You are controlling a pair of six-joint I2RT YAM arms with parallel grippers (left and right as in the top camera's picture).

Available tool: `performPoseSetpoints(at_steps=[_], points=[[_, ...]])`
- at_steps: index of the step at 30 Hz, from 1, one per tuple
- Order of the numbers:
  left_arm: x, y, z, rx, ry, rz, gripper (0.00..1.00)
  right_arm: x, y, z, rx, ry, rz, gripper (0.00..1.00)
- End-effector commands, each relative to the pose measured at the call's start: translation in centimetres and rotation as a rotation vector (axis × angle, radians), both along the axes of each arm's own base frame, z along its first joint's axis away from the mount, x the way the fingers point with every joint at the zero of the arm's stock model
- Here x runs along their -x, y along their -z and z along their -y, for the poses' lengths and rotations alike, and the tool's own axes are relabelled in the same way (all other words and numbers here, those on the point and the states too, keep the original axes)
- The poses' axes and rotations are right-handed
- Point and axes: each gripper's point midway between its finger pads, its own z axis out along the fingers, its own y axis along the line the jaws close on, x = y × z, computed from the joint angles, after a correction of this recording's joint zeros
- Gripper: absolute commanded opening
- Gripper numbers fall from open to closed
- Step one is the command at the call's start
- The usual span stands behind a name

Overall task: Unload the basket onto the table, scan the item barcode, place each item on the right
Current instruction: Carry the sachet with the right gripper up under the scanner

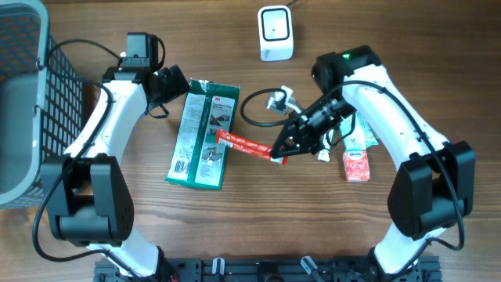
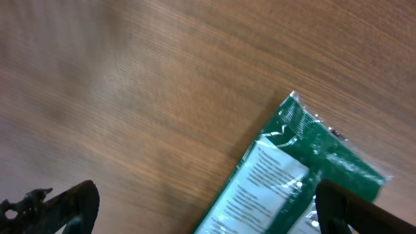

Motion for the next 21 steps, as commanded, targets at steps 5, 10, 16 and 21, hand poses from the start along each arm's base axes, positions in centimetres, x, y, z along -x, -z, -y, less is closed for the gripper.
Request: performPoseSetpoints(at_steps=[5, 10, 16, 21], points=[[-0.4, 0.2, -1.2, -0.153, 0.193, -0.007, 1.00, -1.1, -1.5, 0.7, -0.120, -0.002, 0.136, 0.04], [-0.4, 0.2, -1.2, -0.153, 0.193, -0.007, 1.00, -4.9, -0.9, -0.4, -0.089, 0.121, 0.162, 0.08], [-0.4, 0.2, -1.2, -0.153, 0.192, -0.007, 1.00, -15.1, -4.5, -0.1, 0.132, 0.454, 0.363, 0.04], [-0.4, 0.2, -1.2, -0.153, 0.192, -0.007, 1.00, -20.5, -6.3, 3.0, 0.311, 0.460, 0.801, 0.04]])
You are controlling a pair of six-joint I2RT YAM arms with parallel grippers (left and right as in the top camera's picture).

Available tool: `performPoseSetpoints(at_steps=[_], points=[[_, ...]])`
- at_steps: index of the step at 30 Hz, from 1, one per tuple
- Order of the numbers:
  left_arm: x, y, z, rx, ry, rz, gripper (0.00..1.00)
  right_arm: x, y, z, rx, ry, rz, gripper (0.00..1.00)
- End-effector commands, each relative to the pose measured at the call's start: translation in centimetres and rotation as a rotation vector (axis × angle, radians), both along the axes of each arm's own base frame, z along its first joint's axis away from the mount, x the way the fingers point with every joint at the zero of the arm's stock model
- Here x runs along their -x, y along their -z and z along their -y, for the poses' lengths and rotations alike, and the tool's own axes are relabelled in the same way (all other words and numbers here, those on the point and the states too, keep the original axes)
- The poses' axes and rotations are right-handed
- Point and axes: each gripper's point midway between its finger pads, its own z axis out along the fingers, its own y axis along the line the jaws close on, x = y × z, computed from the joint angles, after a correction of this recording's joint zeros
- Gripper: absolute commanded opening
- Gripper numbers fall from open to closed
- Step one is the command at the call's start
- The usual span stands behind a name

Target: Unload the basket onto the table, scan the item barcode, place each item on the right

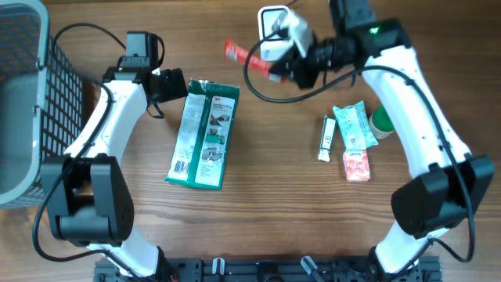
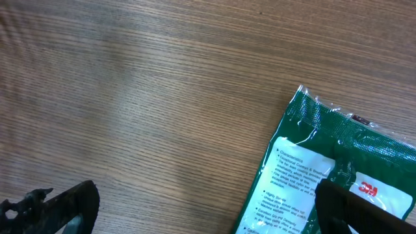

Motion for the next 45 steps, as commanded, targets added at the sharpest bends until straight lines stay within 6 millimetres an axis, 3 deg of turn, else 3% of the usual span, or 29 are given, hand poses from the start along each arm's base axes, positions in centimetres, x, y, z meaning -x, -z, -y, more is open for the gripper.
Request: performPoseSetpoints(at_steps=[1, 5, 10, 13, 17, 25, 28, 30, 31, 32, 34, 35, 37, 39, 41, 43, 45], points=[[0.0, 0.5, -0.4, -0.022, 0.005, -0.012, 1.00, -3.5, 0.1, 3.4, 0.264, 0.051, 0.255, 0.04], [0.0, 0.5, -0.4, -0.022, 0.005, -0.012, 1.00, -7.5, 3.1, 5.9, 0.465, 0.098, 0.387, 0.05], [0.0, 0.5, -0.4, -0.022, 0.005, -0.012, 1.00, -11.4, 6.4, 6.4, 0.535, 0.157, 0.429, 0.04], [0.0, 0.5, -0.4, -0.022, 0.004, -0.012, 1.00, -13.4, 9.7, 6.7, 0.594, 0.166, 0.438, 0.04], [0.0, 0.5, -0.4, -0.022, 0.005, -0.012, 1.00, -14.9, 13.8, 6.7, 0.626, 0.181, 0.413, 0.04], [0.0, 0.5, -0.4, -0.022, 0.004, -0.012, 1.00, -16.0, 17.1, 6.3, 0.593, 0.267, 0.360, 0.04], [0.0, 0.5, -0.4, -0.022, 0.005, -0.012, 1.00, -16.0, 17.1, 6.2, 0.589, 0.266, 0.358, 0.06], [0.0, 0.5, -0.4, -0.022, 0.004, -0.012, 1.00, -15.7, 17.2, 5.7, 0.568, 0.248, 0.345, 0.19], [0.0, 0.5, -0.4, -0.022, 0.004, -0.012, 1.00, -15.4, 17.4, 5.3, 0.550, 0.231, 0.334, 0.20], [0.0, 0.5, -0.4, -0.022, 0.005, -0.012, 1.00, -15.3, 17.3, 5.1, 0.538, 0.224, 0.333, 0.04], [0.0, 0.5, -0.4, -0.022, 0.005, -0.012, 1.00, -15.5, 16.3, 5.1, 0.507, 0.273, 0.325, 0.04], [0.0, 0.5, -0.4, -0.022, 0.004, -0.012, 1.00, -15.7, 15.1, 5.2, 0.477, 0.320, 0.319, 0.04], [0.0, 0.5, -0.4, -0.022, 0.004, -0.012, 1.00, -15.8, 10.5, 6.0, 0.390, 0.444, 0.314, 0.04], [0.0, 0.5, -0.4, -0.022, 0.004, -0.012, 1.00, -14.5, 6.0, 7.0, 0.340, 0.511, 0.310, 0.04], [0.0, 0.5, -0.4, -0.022, 0.005, -0.012, 1.00, -12.2, 2.8, 7.9, 0.337, 0.519, 0.296, 0.04], [0.0, 0.5, -0.4, -0.022, 0.005, -0.012, 1.00, -9.6, 2.0, 8.5, 0.366, 0.503, 0.240, 0.18], [0.0, 0.5, -0.4, -0.022, 0.004, -0.012, 1.00, -7.6, 3.5, 9.0, 0.416, 0.480, 0.148, 0.27]])
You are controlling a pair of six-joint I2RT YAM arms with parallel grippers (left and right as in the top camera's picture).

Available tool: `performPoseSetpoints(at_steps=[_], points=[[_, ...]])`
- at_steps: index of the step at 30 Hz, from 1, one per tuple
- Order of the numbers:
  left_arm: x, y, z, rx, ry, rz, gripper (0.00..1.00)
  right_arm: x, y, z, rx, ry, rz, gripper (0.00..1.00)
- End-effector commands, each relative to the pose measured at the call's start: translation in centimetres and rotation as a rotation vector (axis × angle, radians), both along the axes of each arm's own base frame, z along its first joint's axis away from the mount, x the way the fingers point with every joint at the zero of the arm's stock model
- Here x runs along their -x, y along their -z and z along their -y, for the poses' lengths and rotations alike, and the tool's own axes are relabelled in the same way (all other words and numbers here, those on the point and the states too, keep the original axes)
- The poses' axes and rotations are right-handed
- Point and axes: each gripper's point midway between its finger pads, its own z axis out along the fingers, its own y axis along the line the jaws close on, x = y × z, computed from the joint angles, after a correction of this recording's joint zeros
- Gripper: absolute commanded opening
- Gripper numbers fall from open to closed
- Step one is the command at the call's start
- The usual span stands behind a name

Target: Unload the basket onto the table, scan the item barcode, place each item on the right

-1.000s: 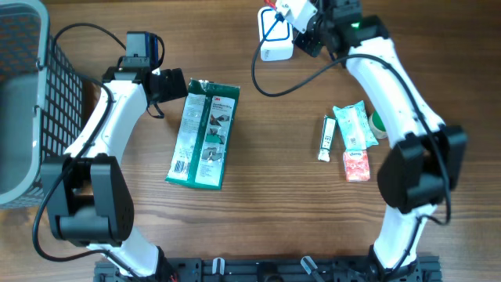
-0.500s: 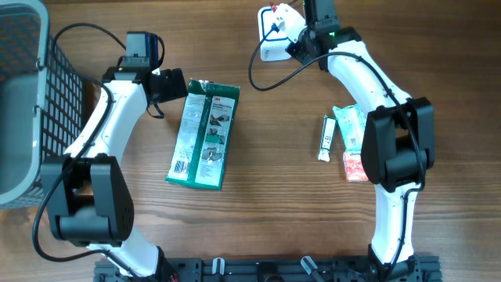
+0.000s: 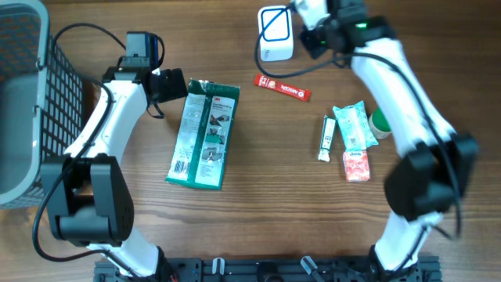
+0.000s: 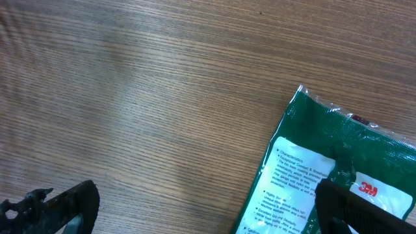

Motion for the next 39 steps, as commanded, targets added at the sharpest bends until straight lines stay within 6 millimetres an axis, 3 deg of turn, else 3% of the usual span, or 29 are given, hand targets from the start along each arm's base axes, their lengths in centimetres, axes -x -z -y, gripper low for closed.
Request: performPoseSetpoints(at_steps=[1, 4, 6, 9, 12, 16, 19, 20, 25, 31, 33, 35, 38, 39], points=[[0.0, 0.5, -0.4, -0.022, 0.004, -0.012, 1.00, 2.9, 0.6, 0.5, -0.003, 0.013, -0.117, 0.30], [0.0, 0.5, -0.4, -0.022, 0.004, -0.012, 1.00, 4.8, 4.8, 0.3, 0.015, -0.018, -0.260, 0.35], [0.0, 0.5, -0.4, -0.022, 0.004, -0.012, 1.00, 5.4, 8.7, -0.5, 0.031, -0.126, -0.316, 0.36], [0.0, 0.5, -0.4, -0.022, 0.004, -0.012, 1.00, 4.8, 13.8, -0.8, 0.037, -0.151, -0.325, 0.38], [0.0, 0.5, -0.4, -0.022, 0.005, -0.012, 1.00, 4.0, 17.4, -1.0, 0.043, -0.169, -0.297, 0.43], [0.0, 0.5, -0.4, -0.022, 0.005, -0.012, 1.00, 3.2, 21.6, -1.3, 0.036, -0.171, -0.280, 0.43], [0.0, 0.5, -0.4, -0.022, 0.004, -0.012, 1.00, 4.0, 22.4, -1.1, 0.030, -0.146, -0.325, 0.28], [0.0, 0.5, -0.4, -0.022, 0.004, -0.012, 1.00, 4.4, 22.3, -1.0, 0.026, -0.131, -0.349, 0.18], [0.0, 0.5, -0.4, -0.022, 0.004, -0.012, 1.00, 8.1, 22.6, -0.5, -0.007, -0.050, -0.523, 0.06], [0.0, 0.5, -0.4, -0.022, 0.004, -0.012, 1.00, 14.9, 23.1, 1.3, 0.002, 0.167, -0.848, 0.05], [0.0, 0.5, -0.4, -0.022, 0.004, -0.012, 1.00, 16.4, 22.9, 1.7, -0.027, 0.375, -0.942, 0.07], [0.0, 0.5, -0.4, -0.022, 0.004, -0.012, 1.00, 17.8, 22.5, 1.9, -0.013, 0.433, -0.999, 0.08], [0.0, 0.5, -0.4, -0.022, 0.005, -0.012, 1.00, 17.0, 20.2, 0.9, -0.037, 0.399, -0.928, 0.14], [0.0, 0.5, -0.4, -0.022, 0.004, -0.012, 1.00, 16.0, 18.1, 0.4, -0.066, 0.386, -0.868, 0.23]])
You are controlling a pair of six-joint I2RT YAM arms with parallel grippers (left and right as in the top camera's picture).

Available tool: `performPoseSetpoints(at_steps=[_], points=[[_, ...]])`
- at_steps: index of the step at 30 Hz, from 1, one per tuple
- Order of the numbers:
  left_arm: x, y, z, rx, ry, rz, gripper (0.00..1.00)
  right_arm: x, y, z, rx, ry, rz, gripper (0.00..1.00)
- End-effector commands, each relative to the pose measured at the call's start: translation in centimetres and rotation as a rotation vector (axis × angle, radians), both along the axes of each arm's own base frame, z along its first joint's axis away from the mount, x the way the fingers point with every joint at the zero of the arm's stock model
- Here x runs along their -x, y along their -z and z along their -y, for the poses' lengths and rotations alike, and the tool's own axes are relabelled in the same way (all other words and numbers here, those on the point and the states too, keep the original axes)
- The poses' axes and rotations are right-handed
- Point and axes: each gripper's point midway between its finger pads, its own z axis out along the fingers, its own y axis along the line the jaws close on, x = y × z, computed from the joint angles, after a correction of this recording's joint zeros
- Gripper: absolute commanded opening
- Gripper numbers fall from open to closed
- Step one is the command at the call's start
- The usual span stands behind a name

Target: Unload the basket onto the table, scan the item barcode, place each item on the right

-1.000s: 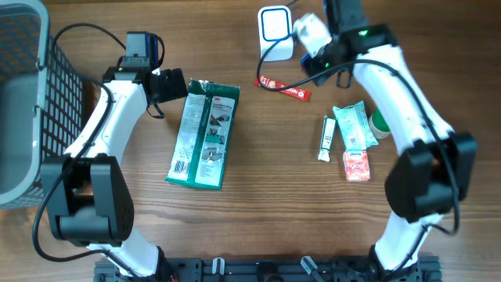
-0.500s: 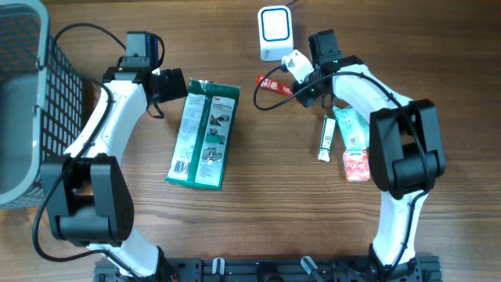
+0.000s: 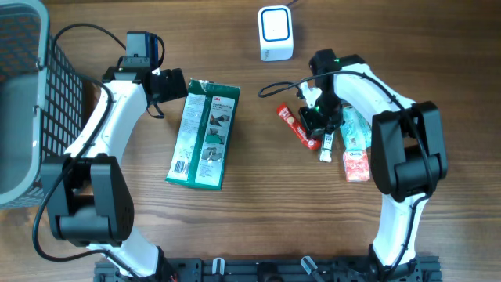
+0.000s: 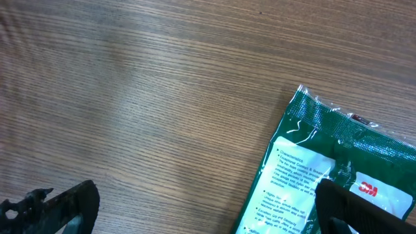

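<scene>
A red stick pack (image 3: 290, 118) lies slanted on the table below the white scanner (image 3: 275, 33). My right gripper (image 3: 316, 122) is directly over the stick's right end; from above I cannot tell how its jaws stand or whether they touch the stick. A green flat package (image 3: 205, 133) lies left of centre, and its top corner (image 4: 338, 169) shows in the left wrist view. My left gripper (image 3: 172, 84) (image 4: 208, 207) is open beside that top corner, with only bare wood and the package edge between its fingers.
A grey mesh basket (image 3: 23, 102) stands at the left edge. Right of the stick lie a white tube (image 3: 327, 146), a green-white pouch (image 3: 356, 129) and a small red-white box (image 3: 356, 166). The right arm's black cable (image 3: 274, 86) loops over the table.
The right gripper was up beside the scanner and is now lower, over the red stick. The stick lies farther down and right, turned steeper. The left arm and green package are unchanged.
The right gripper first held the red stick low over the table's middle. It then held the stick up in front of the scanner. Later the stick lay apart from the gripper below the scanner. Now the gripper is over it again. The left gripper stayed open by the green package.
</scene>
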Motion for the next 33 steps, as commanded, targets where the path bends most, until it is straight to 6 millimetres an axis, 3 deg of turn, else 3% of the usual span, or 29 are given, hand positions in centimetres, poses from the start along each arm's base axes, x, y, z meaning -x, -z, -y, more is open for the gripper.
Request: performPoseSetpoints(at_steps=[1, 3, 5, 6, 7, 9, 11, 16, 18, 20, 25, 30, 32, 33], points=[[0.0, 0.5, -0.4, -0.022, 0.004, -0.012, 1.00, -1.5, -4.4, -1.3, -0.013, 0.049, 0.129, 0.29], [0.0, 0.5, -0.4, -0.022, 0.004, -0.012, 1.00, -2.4, -7.5, -1.6, -0.041, 0.086, 0.215, 0.43], [0.0, 0.5, -0.4, -0.022, 0.004, -0.012, 1.00, -2.9, -10.2, -1.8, -0.068, 0.142, 0.285, 0.48], [0.0, 0.5, -0.4, -0.022, 0.004, -0.012, 1.00, -3.2, -10.7, -1.9, -0.075, 0.166, 0.301, 0.56], [0.0, 0.5, -0.4, -0.022, 0.004, -0.012, 1.00, -3.7, -11.1, -2.3, -0.100, 0.188, 0.318, 0.70], [0.0, 0.5, -0.4, -0.022, 0.004, -0.012, 1.00, -3.9, -10.8, -4.2, -0.207, 0.172, 0.316, 0.51], [0.0, 0.5, -0.4, -0.022, 0.004, -0.012, 1.00, -3.6, -9.7, -6.0, -0.292, 0.151, 0.316, 0.06], [0.0, 0.5, -0.4, -0.022, 0.004, -0.012, 1.00, -1.9, -3.9, -8.4, -0.303, 0.188, 0.356, 0.04], [0.0, 0.5, -0.4, -0.022, 0.004, -0.012, 1.00, -1.7, -2.1, -7.5, -0.232, 0.253, 0.381, 0.04], [0.0, 0.5, -0.4, -0.022, 0.004, -0.012, 1.00, -1.6, -0.4, -5.2, -0.099, 0.345, 0.415, 0.04], [0.0, 0.5, -0.4, -0.022, 0.004, -0.012, 1.00, -1.8, 0.1, -2.6, -0.035, 0.403, 0.400, 0.08], [0.0, 0.5, -0.4, -0.022, 0.004, -0.012, 1.00, -1.0, 0.7, 1.0, 0.085, 0.450, 0.365, 0.04], [0.0, 0.5, -0.4, -0.022, 0.004, -0.012, 1.00, -1.0, 0.4, 1.8, 0.093, 0.471, 0.355, 0.04], [0.0, 0.5, -0.4, -0.022, 0.004, -0.012, 1.00, -1.3, -0.7, 2.0, 0.065, 0.487, 0.349, 0.05]])
